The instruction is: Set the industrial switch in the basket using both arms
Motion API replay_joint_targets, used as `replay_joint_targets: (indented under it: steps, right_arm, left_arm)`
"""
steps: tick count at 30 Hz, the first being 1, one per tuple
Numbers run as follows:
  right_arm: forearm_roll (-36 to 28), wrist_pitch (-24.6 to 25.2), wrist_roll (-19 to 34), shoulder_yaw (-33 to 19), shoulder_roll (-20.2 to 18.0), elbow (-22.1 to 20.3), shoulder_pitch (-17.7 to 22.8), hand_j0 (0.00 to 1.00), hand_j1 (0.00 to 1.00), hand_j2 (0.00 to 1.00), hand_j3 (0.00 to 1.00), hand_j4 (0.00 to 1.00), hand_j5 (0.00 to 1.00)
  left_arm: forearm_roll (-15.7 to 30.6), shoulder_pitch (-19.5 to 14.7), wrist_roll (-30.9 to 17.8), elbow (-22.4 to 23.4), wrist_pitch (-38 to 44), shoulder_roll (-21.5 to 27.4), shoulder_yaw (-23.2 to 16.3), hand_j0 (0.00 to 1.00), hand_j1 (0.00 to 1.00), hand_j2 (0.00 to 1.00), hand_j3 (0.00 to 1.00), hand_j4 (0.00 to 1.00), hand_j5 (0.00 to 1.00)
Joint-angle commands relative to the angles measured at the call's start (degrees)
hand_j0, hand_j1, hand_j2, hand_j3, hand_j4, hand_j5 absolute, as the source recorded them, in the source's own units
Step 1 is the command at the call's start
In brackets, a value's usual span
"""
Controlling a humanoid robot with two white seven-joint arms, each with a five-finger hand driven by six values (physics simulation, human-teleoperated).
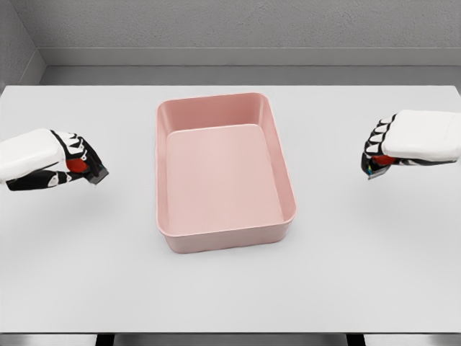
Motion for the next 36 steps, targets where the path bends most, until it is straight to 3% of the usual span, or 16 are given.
replay_joint_targets:
  steps: [1, 21, 36]
  right_arm:
    - [-0.2, 0.1, 0.0, 0.0, 0.3, 0.0, 0.0, 0.56, 0.56, 0.56, 0.56, 0.56, 0.56]
    - [-0.2, 0.1, 0.1, 0.1, 5.5, 0.0, -4.8, 0.56, 0.56, 0.56, 0.56, 0.56, 0.56]
    - [-0.1, 0.1, 0.1, 0.6, 10.5, 0.0, -6.8, 0.56, 0.56, 0.56, 0.56, 0.56, 0.56]
  left_arm:
    - [0.4, -0.1, 0.0, -0.5, 0.1, -0.1, 0.0, 0.47, 0.47, 0.47, 0.47, 0.47, 0.47]
    - [0.1, -2.5, -0.2, -5.2, 0.1, -3.0, -0.3, 0.48, 0.48, 0.48, 0.48, 0.48, 0.48]
    - [-0.4, -5.3, -1.3, -5.3, 0.1, -7.2, -0.7, 0.48, 0.48, 0.48, 0.48, 0.48, 0.48]
